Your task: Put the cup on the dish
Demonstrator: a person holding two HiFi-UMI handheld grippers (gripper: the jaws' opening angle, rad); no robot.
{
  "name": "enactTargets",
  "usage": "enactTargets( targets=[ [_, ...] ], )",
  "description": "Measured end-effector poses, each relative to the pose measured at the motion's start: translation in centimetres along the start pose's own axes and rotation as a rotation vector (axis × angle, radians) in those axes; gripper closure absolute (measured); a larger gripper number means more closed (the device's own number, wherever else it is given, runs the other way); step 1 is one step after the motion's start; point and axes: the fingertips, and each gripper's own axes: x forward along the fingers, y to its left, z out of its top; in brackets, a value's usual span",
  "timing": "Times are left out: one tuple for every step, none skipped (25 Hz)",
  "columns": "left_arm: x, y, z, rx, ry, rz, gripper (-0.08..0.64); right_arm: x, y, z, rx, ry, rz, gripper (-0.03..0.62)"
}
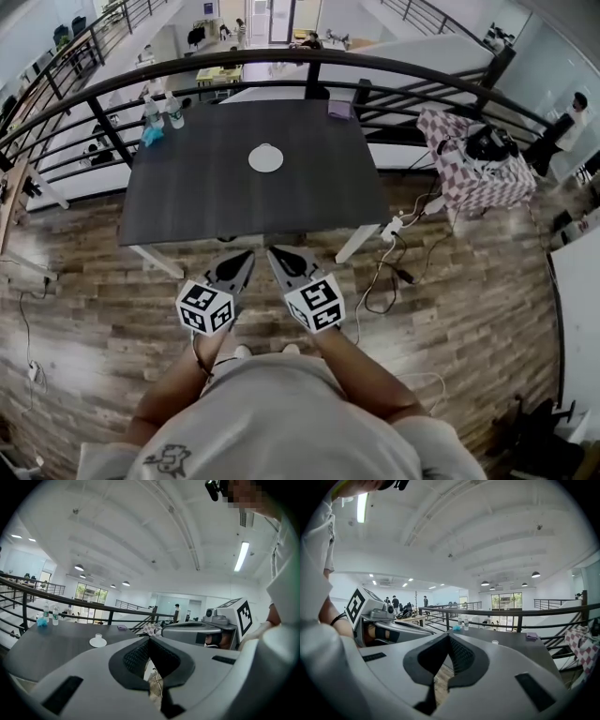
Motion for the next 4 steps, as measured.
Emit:
enactTargets(
  targets=[
    [-0.3,0.2,0.1,0.0,0.002,-0.003,0.561,0.1,0.3,0.2,0.002,0.001,-0.003,0.578],
    [-0.6,0.4,0.3,0.001,0.003,-0.007,0.561,0.2,0.7,0.4,0.002,0.001,-0.005,0.578],
    [-0.9,0.6,0.4,0.003,0.004,-0.011,0.561,0.4,1.0,0.7,0.0,-0.002,-0.007,0.578],
    [-1.2,0.8,0.7,0.006,0.005,-0.016,0.561,0.5,1.3,1.0,-0.003,-0.005,-0.009,0.578]
  ],
)
